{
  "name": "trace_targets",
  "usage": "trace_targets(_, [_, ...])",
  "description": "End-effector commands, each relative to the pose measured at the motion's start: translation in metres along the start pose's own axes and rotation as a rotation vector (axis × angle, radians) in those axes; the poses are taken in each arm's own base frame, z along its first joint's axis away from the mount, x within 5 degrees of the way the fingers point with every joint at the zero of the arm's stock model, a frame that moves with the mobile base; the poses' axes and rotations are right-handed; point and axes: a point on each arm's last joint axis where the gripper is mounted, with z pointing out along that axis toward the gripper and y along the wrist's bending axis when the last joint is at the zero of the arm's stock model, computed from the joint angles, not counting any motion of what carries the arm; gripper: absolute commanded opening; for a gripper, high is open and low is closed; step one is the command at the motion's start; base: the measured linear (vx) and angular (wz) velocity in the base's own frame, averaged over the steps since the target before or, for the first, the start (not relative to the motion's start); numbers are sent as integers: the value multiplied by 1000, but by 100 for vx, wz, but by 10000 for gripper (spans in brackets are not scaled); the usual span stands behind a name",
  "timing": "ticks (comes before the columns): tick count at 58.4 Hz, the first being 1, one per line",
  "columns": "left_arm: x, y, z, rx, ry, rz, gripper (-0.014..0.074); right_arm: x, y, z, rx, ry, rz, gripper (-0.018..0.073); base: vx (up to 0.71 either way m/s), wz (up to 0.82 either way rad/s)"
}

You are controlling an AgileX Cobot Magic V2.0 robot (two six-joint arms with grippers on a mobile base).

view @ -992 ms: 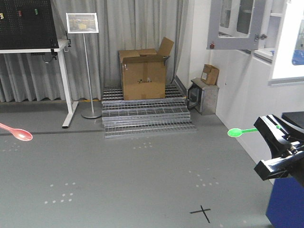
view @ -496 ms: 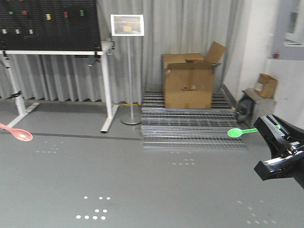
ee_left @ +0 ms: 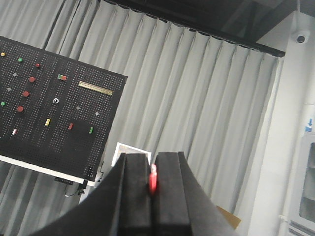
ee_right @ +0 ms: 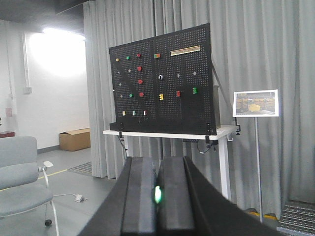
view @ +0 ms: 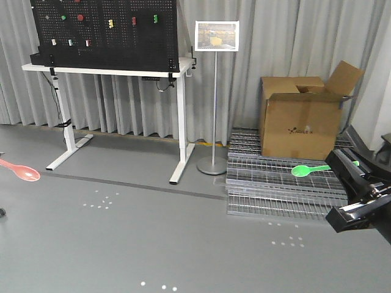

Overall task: Sort red and green spoons into left cabinet
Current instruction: 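Drive the base forward toward the cardboard box area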

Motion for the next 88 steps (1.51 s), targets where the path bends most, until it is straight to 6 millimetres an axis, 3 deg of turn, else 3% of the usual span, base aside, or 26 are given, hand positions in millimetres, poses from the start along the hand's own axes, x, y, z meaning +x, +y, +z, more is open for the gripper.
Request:
trace_targets(1, [-16, -7, 3, 45, -98, -3, 56, -20, 3, 1, -24, -114, -2, 82, 45, 7])
trace_targets(88, [-16, -7, 3, 45, -98, -3, 56, -19, 3, 1, -22, -111, -2, 81, 47, -8])
